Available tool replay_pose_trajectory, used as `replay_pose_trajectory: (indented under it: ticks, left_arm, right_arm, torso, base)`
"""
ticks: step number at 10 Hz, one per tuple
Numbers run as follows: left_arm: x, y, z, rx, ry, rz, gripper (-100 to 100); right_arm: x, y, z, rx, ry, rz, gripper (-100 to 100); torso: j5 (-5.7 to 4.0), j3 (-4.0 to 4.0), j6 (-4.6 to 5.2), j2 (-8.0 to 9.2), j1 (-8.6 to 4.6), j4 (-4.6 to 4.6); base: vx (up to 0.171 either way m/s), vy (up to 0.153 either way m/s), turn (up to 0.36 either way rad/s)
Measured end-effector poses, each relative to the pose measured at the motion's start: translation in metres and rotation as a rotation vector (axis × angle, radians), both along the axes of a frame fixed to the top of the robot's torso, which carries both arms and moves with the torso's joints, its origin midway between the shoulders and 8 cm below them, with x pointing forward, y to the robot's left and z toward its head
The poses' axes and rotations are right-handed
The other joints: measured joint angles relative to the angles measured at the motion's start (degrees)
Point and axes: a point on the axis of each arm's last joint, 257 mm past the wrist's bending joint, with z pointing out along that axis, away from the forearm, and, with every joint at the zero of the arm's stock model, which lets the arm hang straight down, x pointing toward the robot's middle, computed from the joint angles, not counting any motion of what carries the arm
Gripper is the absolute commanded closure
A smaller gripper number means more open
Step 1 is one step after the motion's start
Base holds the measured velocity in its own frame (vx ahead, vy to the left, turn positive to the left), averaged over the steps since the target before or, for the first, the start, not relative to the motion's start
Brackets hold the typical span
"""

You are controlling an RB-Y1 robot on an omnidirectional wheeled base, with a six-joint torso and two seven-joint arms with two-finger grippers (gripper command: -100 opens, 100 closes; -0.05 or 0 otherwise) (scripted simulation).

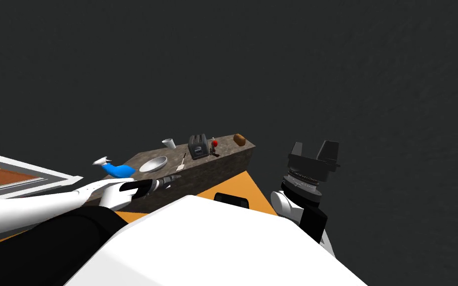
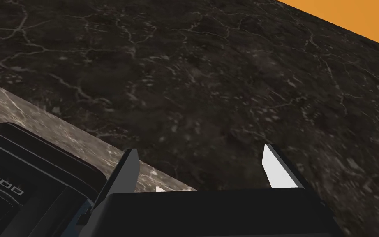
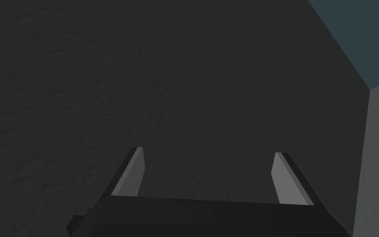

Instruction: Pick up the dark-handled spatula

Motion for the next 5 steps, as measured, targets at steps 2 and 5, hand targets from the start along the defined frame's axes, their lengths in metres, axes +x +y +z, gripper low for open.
replay_pose_trajectory:
  ticks: [2,5]
  left_arm:
    - [-0.011,0.023,0.003,0.062,0.057,-0.002,-100]
    - [-0.029,0.044,0.009,0.125,0.124,-0.009,-100]
  right_arm:
    - [0.000,0.000,0.000,0.000,0.000,0.000,0]
    - [0.000,0.000,0.000,0.000,0.000,0.000,0]
  torso:
    - [0.02,-0.04,-0.04,-0.07,0.02,-0.01]
    - [0.01,-0.05,0.00,-0.10,0.01,-0.02]
  base:
    - [0.033,0.021,-0.079]
    - [0.051,0.029,-0.223]
